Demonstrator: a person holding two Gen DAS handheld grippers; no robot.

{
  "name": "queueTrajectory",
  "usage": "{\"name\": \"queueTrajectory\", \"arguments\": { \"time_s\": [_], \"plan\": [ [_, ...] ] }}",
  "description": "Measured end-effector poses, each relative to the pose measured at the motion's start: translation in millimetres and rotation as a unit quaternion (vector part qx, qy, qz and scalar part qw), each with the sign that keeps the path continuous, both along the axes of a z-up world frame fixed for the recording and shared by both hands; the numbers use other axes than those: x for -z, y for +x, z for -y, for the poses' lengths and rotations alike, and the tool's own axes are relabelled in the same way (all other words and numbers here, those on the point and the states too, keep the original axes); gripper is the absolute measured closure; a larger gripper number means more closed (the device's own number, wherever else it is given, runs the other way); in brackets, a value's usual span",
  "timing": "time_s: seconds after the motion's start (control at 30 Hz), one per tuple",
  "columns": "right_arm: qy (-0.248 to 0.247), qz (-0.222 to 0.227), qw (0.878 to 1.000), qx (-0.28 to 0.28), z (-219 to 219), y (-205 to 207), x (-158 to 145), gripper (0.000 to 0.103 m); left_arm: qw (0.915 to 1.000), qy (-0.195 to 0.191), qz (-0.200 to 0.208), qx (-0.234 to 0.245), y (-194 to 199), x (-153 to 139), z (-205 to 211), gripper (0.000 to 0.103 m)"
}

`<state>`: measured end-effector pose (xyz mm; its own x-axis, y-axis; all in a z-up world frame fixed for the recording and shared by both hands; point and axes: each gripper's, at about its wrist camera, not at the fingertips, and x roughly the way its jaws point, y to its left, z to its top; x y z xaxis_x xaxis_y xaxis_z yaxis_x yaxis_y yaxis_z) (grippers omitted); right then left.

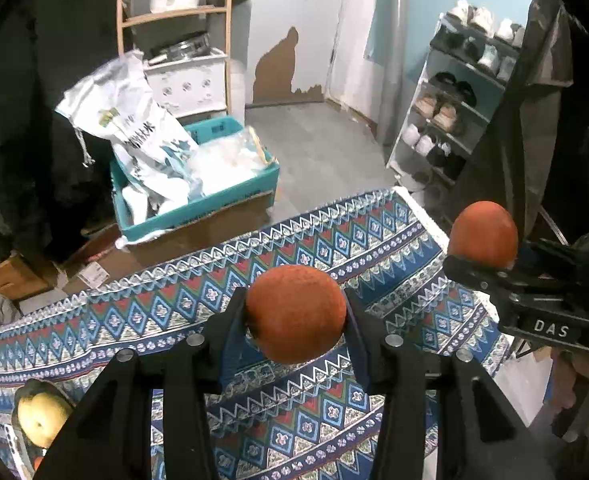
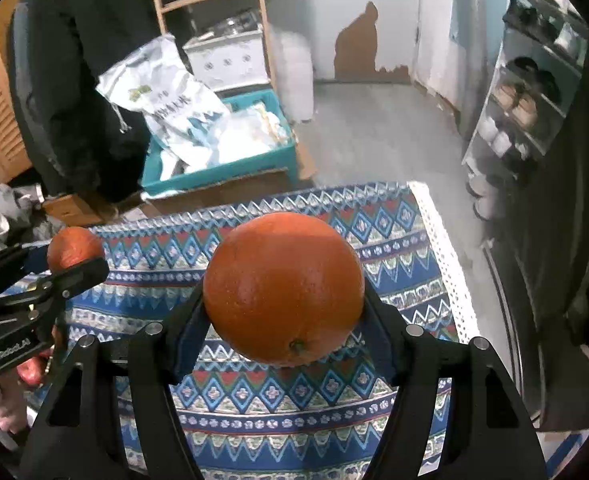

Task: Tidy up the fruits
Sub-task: 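Carry both tangerines over the bowl with the left and right grippers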

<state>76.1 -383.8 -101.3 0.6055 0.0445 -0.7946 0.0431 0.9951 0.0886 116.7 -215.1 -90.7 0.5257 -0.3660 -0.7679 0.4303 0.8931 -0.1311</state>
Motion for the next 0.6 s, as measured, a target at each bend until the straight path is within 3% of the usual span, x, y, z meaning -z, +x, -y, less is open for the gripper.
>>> {"name": "queueTrajectory", "arguments": {
  "time_s": [0.3,0.6],
  "plan": [
    [0.007,0.035,0.999,-0.025,-25.3,-16.7,-38.6,0.034,0.9993,-0.021,0.029,-0.011,-27.2,-39.9,-33.2,0.057],
    [0.011,0.063,0.996,-0.054,-54.5,-29.7,-68.4,0.034,0.9982,-0.029,0.044,-0.03,-47.0,-57.0,-69.0,0.057]
  ]
}}
